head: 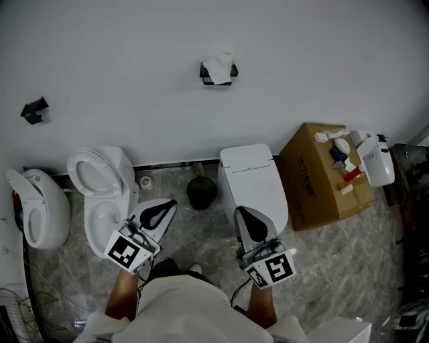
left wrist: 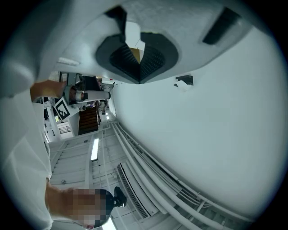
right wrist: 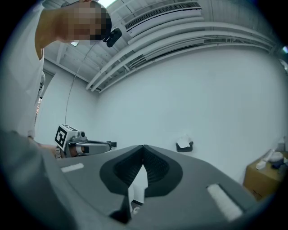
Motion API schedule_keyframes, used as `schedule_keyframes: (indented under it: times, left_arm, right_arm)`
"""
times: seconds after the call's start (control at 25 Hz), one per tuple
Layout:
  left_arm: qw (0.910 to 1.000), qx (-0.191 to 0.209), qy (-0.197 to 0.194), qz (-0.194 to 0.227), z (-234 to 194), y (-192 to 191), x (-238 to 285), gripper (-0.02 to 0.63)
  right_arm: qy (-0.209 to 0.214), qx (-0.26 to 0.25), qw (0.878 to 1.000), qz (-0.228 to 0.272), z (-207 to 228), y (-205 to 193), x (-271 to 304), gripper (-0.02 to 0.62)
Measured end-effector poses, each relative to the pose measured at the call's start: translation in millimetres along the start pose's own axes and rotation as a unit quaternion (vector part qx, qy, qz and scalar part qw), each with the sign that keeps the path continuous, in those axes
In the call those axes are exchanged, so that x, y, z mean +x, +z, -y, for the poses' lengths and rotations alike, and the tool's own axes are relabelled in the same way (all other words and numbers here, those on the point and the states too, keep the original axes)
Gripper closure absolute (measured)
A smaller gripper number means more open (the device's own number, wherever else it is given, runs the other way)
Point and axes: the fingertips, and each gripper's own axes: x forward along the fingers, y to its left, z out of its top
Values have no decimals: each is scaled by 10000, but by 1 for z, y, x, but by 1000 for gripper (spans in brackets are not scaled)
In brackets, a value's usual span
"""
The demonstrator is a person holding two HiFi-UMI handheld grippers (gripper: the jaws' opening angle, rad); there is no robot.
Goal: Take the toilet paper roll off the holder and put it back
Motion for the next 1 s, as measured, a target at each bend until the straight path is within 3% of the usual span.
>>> schedule_keyframes:
  times: [0.28, 0.52, 1.0]
  left_arm:
    - [9998, 42, 193, 14, -34, -5, 20, 603]
    - [10000, 24, 27, 80, -81, -16, 62, 603]
    - [9989, -219, -416, 79, -263, -37, 168, 603]
  right_arm:
    - [18, 57, 10000, -48, 23, -9, 23, 584]
    - [-148, 0, 9999, -70, 57, -15, 69, 584]
    - [-524, -84, 9977, -412, 135, -27, 259, 584]
